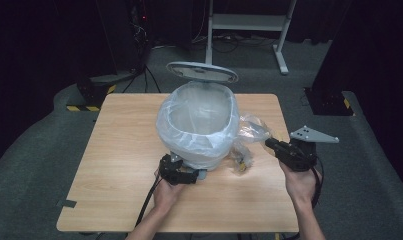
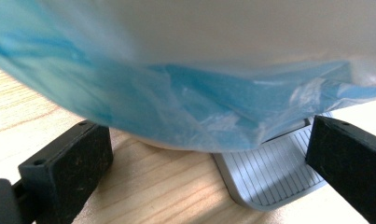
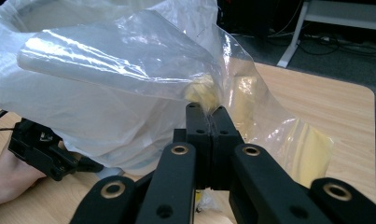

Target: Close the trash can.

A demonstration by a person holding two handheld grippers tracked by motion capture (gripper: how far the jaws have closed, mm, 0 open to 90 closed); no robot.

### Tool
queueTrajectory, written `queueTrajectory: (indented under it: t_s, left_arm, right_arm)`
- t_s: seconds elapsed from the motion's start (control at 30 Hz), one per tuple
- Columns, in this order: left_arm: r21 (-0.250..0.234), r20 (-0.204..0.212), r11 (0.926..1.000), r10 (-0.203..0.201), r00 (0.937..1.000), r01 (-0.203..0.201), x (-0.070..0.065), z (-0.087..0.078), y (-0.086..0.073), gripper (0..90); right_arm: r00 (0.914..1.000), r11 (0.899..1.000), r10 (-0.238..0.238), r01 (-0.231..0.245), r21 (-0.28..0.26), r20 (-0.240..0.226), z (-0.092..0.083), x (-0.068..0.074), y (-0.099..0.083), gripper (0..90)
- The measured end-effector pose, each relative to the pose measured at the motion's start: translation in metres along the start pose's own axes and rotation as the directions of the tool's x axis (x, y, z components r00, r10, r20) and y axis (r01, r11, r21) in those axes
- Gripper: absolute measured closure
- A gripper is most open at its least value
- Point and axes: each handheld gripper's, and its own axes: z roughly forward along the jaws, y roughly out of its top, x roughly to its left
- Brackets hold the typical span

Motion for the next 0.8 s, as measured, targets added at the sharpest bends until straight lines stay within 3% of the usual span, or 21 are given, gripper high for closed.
queueTrajectory:
  t_s: [0.8]
  left_arm:
    - [0.0,0.0,1.0,0.0,1.0,0.0,0.0,0.0,0.0,0.7]
  right_arm:
    - [0.9979,0.998,-0.048,0.046,-0.031,-0.044,-0.003,0.016,0.039,89.3]
